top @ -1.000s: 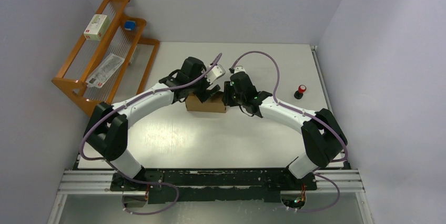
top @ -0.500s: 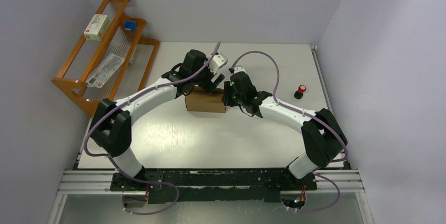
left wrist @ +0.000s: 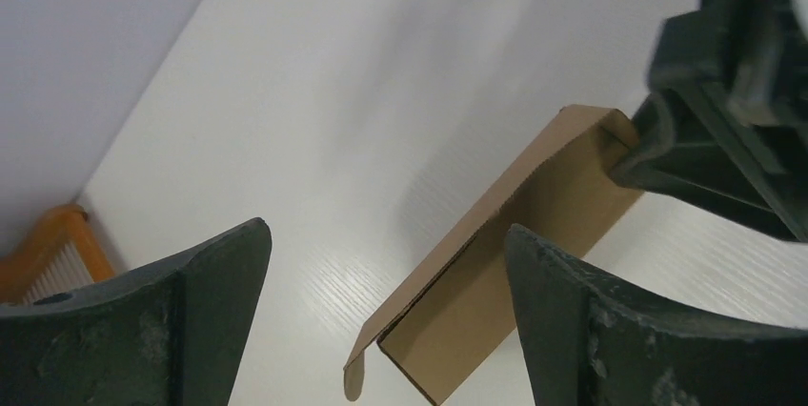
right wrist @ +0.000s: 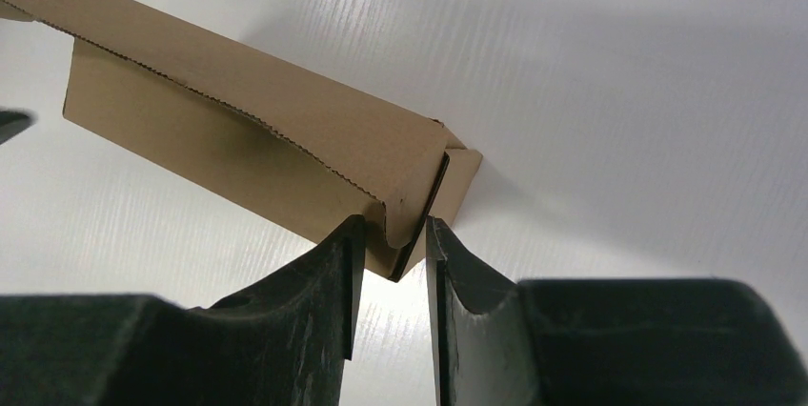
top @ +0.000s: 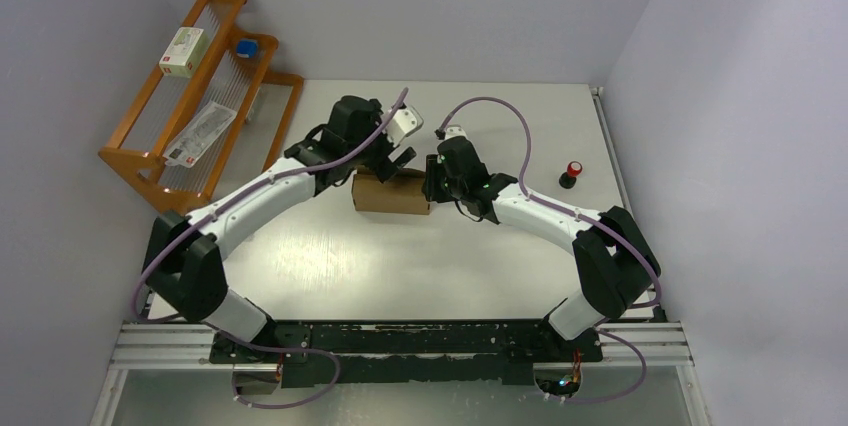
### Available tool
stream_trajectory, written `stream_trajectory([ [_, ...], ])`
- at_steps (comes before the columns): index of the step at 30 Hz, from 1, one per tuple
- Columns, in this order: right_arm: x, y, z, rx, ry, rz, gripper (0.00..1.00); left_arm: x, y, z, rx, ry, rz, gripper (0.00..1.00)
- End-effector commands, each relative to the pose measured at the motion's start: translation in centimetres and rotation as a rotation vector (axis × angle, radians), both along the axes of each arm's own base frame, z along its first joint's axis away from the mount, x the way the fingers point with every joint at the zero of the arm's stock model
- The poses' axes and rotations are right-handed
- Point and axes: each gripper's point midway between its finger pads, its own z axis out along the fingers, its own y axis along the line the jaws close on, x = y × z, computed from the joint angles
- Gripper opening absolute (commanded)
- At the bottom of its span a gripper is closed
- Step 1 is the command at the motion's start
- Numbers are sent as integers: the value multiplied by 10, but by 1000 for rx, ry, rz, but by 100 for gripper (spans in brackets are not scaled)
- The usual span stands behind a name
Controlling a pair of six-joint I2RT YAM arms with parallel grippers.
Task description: Fold the paper box
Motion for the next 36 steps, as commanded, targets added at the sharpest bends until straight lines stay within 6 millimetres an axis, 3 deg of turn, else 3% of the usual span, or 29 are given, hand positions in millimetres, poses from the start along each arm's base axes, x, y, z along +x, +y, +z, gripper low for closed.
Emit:
stream_trajectory([
  [1,-8,-10,-12,-54,37,4,33,-18,-9,3,14,-20,-158,97],
  [8,-7,-7,-11,-42,36,8,33,-16,-29,-36,30,81,-205,97],
  [12,-8,-7,-10,-42,36,10,33,-7,-35,-48,31,103,-180,97],
  [18,-11,-10,-12,-43,40,9,33,16,-37,-36,-47,132,-66,93],
  [28,-11,-10,-14,-47,45,5,32,27,-29,-22,-125,129,3,92],
  [36,-11,-11,-12,-43,40,-2,32,35,-23,-28,-141,157,54,91],
])
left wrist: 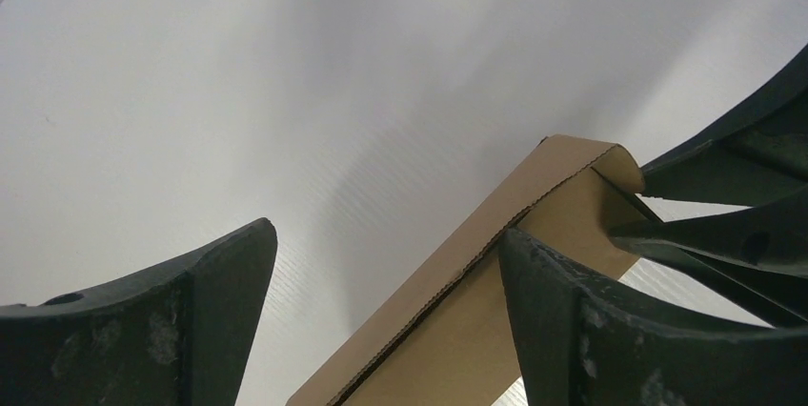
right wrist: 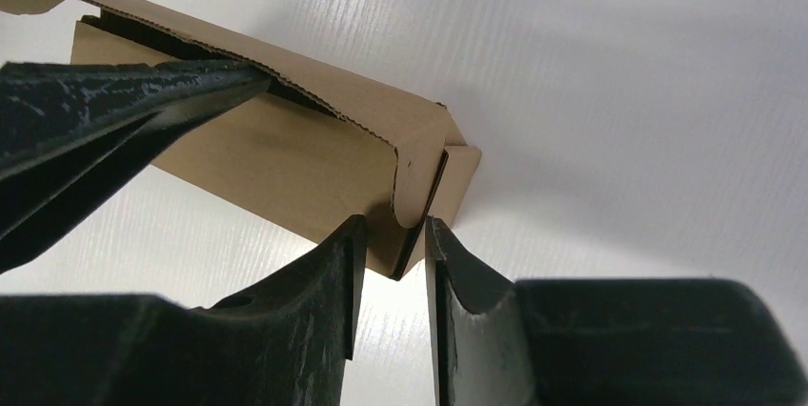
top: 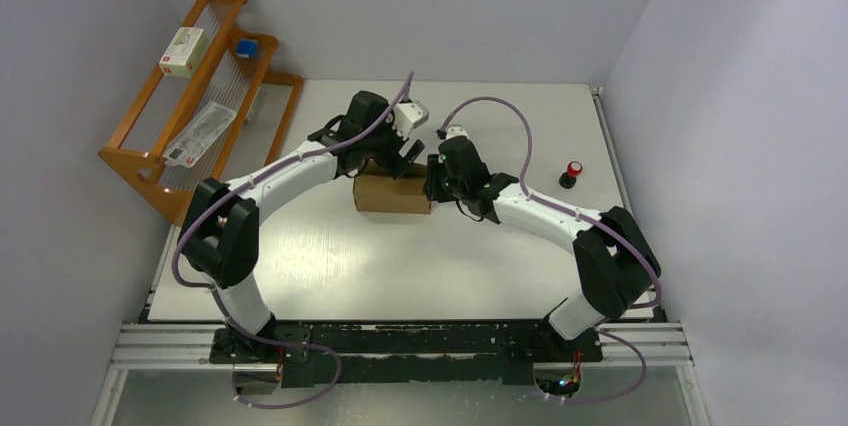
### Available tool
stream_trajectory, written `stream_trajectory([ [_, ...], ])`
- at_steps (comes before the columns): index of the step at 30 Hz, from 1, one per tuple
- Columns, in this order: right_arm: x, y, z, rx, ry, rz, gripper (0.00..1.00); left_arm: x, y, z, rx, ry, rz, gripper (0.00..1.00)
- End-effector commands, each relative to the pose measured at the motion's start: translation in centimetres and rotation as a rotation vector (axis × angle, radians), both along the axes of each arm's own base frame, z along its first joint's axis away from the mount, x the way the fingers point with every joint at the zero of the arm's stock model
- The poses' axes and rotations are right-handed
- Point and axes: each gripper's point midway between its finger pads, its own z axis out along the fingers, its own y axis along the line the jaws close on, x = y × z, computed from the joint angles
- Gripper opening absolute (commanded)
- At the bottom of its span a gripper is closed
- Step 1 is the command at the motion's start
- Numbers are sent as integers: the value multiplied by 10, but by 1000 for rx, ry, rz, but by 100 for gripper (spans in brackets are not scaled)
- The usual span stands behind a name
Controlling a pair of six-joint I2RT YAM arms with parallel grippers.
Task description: Fold the paper box
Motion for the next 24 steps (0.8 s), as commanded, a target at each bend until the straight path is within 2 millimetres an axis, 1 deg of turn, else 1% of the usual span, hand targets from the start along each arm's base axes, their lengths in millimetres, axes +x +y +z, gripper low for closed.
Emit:
stream_trajectory([
  [1,-11,-9,-11,-41,37,1,32,16,-3,22,-69,-36,43,91],
  [7,-11,-12,-10,-50,34,-6,32,18,-6,28,-137,-4,48,91],
  [13,-11,-12,-8,-45,32,-10,32,19,-6,26,-142,16,54,91],
  [17,-10,-12,-4,-42,24,-13,32,16,-1,36,-143,18,67,93],
  [19,-9,-12,-1,-42,18,-14,32,14,8,48,-137,25,94,94],
  [21,-8,-13,2,-46,13,-18,32,11,29,61,-102,10,155,95],
  [24,-6,-12,4,-47,6,-18,32,9,66,71,-32,-29,253,96],
])
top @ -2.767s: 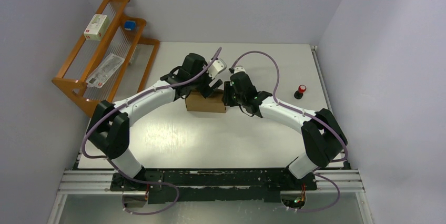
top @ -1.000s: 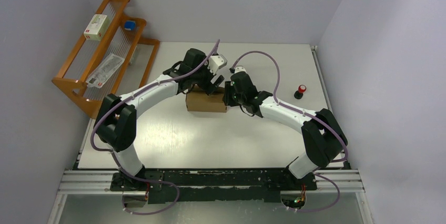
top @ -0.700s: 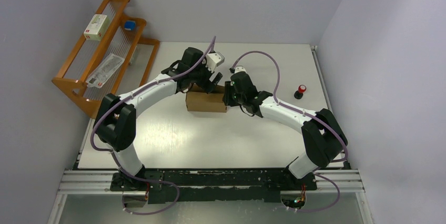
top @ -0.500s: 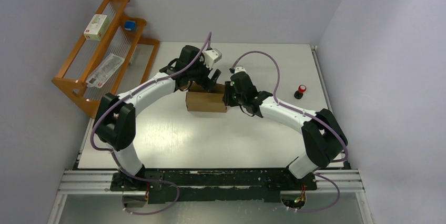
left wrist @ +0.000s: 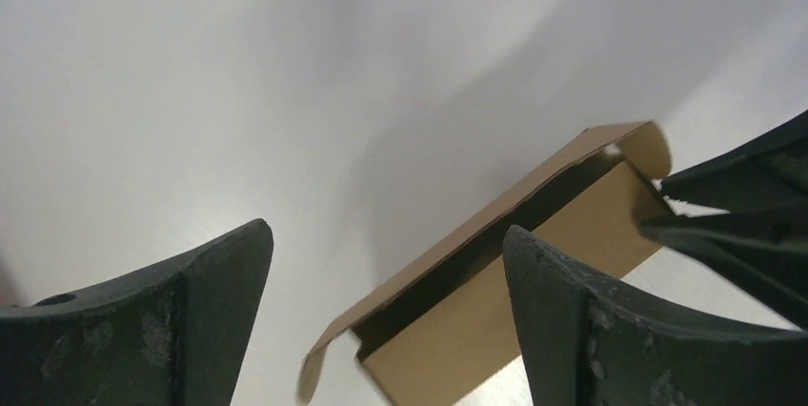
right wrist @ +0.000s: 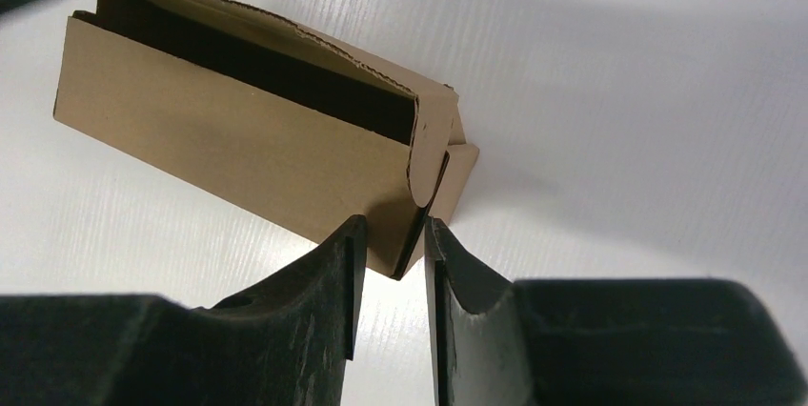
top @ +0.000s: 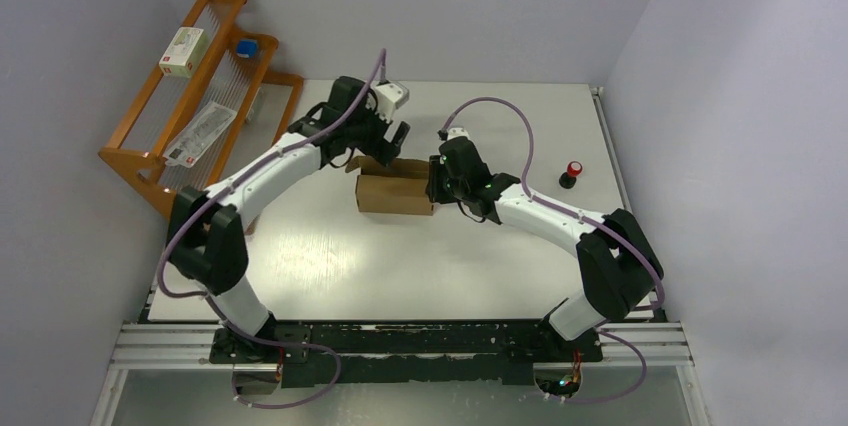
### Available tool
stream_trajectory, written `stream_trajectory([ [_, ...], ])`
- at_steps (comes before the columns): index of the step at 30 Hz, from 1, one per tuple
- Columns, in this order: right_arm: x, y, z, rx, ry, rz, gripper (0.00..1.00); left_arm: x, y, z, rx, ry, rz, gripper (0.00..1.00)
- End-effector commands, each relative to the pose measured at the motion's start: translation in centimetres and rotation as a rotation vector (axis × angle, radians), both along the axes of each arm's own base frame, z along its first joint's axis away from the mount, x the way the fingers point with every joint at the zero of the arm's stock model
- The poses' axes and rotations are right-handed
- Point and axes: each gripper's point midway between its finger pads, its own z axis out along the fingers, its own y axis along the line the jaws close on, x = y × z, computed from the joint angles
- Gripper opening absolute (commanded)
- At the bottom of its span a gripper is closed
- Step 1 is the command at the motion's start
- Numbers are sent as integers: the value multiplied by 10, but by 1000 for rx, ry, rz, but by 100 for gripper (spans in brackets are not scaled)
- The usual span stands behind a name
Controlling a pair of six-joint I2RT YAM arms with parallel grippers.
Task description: Fold the paper box
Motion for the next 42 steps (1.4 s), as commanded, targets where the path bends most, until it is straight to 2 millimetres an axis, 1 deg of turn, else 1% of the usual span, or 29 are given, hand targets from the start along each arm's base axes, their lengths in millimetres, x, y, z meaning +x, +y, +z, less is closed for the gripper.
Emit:
stream_trajectory([
  [1,-2,-6,4,-31,-2,-6,32,-2,55,47,60,-69,154,97],
  [3,-2,-5,3,-32,1,-2,32,-4,82,44,92,-42,225,97],
  [5,-3,-4,1,-31,7,3,32,-9,103,36,87,4,270,97],
  [6,-3,-4,0,-29,9,5,32,-12,108,32,70,20,273,97],
  [9,-3,-3,0,-30,11,8,32,-25,113,20,43,42,253,97],
  [12,-2,-3,1,-34,7,10,32,-29,120,7,46,47,247,96],
  [14,-2,-3,2,-34,6,11,32,-30,119,1,41,68,234,95],
  [17,-2,-2,2,-31,6,12,32,-28,112,-5,27,92,201,92],
  [18,-2,-2,2,-31,9,13,32,-28,109,-10,26,109,186,91],
  [22,-4,-2,0,-32,13,18,31,-29,96,-16,-9,134,116,85],
  [25,-3,-2,-1,-28,13,18,31,-27,90,-21,-12,138,82,80],
  [29,-3,-1,-1,-27,16,21,30,-20,87,-26,-7,153,64,70],
  [32,-3,0,-2,-25,16,22,30,-18,86,-31,-15,178,53,58],
  [40,-4,1,-3,-24,22,28,29,-18,83,-27,-34,172,37,39],
  [42,-3,1,-3,-23,20,25,29,-20,83,-27,-37,176,32,31],
])
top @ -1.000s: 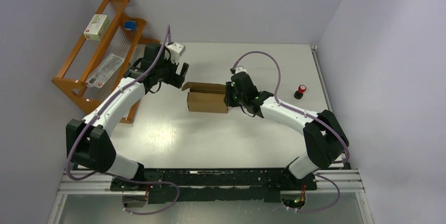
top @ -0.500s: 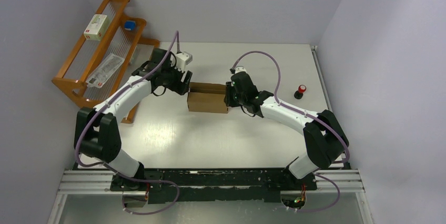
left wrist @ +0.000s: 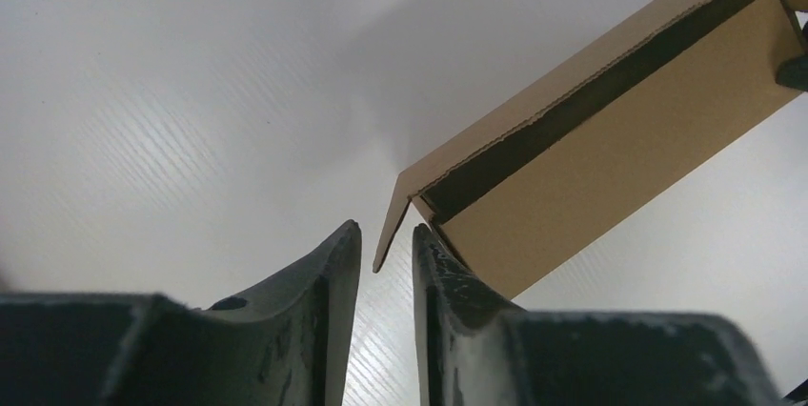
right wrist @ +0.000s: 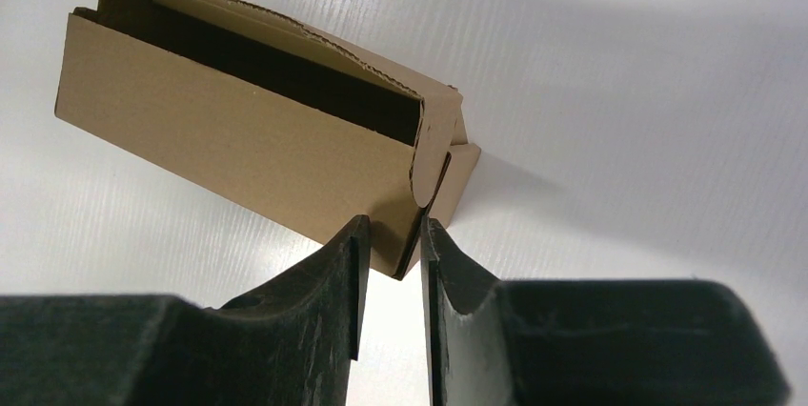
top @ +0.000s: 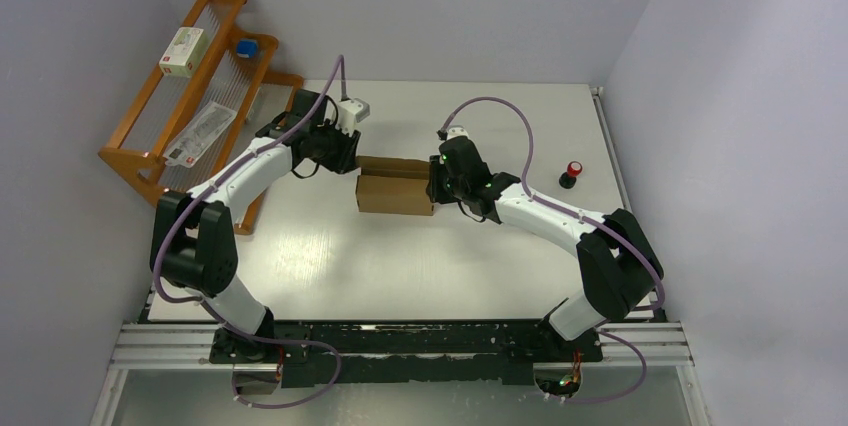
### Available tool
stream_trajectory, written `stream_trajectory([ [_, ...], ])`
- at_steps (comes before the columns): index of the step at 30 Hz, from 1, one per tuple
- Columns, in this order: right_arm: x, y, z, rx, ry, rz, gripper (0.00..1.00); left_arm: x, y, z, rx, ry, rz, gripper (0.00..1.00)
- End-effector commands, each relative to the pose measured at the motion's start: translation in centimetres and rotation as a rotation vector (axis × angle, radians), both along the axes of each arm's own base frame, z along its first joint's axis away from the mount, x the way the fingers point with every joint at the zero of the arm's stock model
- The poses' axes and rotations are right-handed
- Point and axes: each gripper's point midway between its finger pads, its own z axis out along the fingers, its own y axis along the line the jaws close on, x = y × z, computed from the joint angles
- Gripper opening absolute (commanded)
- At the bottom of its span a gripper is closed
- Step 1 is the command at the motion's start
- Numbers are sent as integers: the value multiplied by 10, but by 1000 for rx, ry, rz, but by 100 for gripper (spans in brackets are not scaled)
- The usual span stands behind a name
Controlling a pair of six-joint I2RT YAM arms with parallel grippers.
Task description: Fold the paper box
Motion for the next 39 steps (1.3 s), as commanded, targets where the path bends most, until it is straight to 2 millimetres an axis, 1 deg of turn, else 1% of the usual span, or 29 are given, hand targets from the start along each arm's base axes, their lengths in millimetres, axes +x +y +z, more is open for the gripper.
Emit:
stream_trajectory([
  [1,-2,1,-2,-15,13,12,29,5,-8,20,-52,-44,-37,29],
  [7,-2,3,-2,-10,17,18,28,1,-10,23,-74,-31,-32,18],
  [9,-2,3,-4,-13,23,18,28,-2,-13,27,-96,-22,-24,16],
  [11,-2,3,-3,-10,22,13,28,-4,-14,30,-118,-7,3,17],
  [16,-2,4,-2,-3,21,8,28,-12,-13,25,-128,54,66,16],
  [23,-2,7,-2,-4,21,1,28,-23,-17,20,-169,122,128,6],
  [27,-2,8,-3,-5,22,-2,28,-25,-21,20,-195,145,161,5],
  [32,-2,9,-2,0,20,-4,28,-26,-25,26,-202,143,210,5],
  [39,-3,10,-2,1,20,-6,28,-32,-25,15,-155,157,274,5],
])
